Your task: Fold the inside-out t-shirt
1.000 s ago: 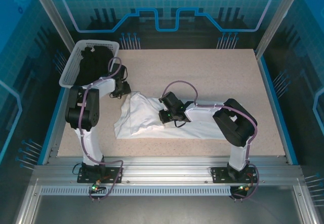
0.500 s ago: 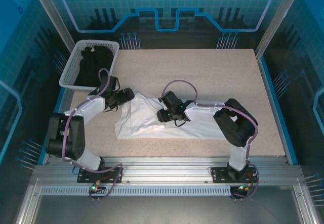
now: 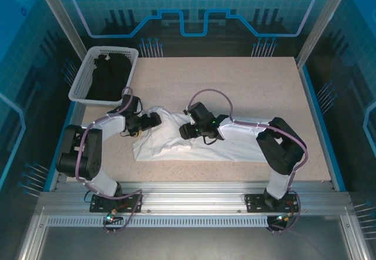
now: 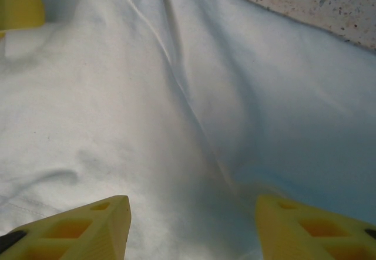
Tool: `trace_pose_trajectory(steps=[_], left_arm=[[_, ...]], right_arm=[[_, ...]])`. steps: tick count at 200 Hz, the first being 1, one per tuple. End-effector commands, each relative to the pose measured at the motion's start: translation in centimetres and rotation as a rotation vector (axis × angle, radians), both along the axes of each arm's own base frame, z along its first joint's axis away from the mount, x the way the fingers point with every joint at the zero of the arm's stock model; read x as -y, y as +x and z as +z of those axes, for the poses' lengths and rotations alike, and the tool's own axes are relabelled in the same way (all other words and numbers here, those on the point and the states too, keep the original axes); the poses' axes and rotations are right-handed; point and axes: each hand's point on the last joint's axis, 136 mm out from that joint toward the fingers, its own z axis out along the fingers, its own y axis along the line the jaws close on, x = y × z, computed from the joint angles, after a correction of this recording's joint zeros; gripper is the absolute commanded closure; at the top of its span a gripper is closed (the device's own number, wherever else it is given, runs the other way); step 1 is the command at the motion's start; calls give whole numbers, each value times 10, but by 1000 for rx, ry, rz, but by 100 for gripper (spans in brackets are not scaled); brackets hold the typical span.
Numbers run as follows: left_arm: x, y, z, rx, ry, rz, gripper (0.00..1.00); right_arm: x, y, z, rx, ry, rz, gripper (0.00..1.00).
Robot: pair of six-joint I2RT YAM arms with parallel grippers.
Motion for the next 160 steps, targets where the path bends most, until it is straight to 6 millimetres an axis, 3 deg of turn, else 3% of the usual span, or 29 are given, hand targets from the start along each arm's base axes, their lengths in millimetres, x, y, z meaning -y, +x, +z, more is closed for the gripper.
trace_pose_trajectory(steps=[1,39,77,115,137,150,160], left_arm=[[27,-23,-17,-77,-49,-112,6],[58,-40,-17,-74,-114,-197,19],[65,-48,-15,-55,-119,-208,37],[68,-45,-21,-46,-126,-211,60],[63,-39,-24,-28,-92,-206,81],[60,-33,-21,-3,-76,-198,99],[58,-30,-16,17,-74,-186,100]], right_arm=[[3,2,9,21,2,-5,41],[9,3,11,32,-9,-20,42],[12,4,11,35,-13,-31,42],[11,4,8,22,-13,-37,43],[12,4,10,22,-19,-41,43],[16,5,12,29,-31,-48,43],[19,6,16,41,-42,-53,43]])
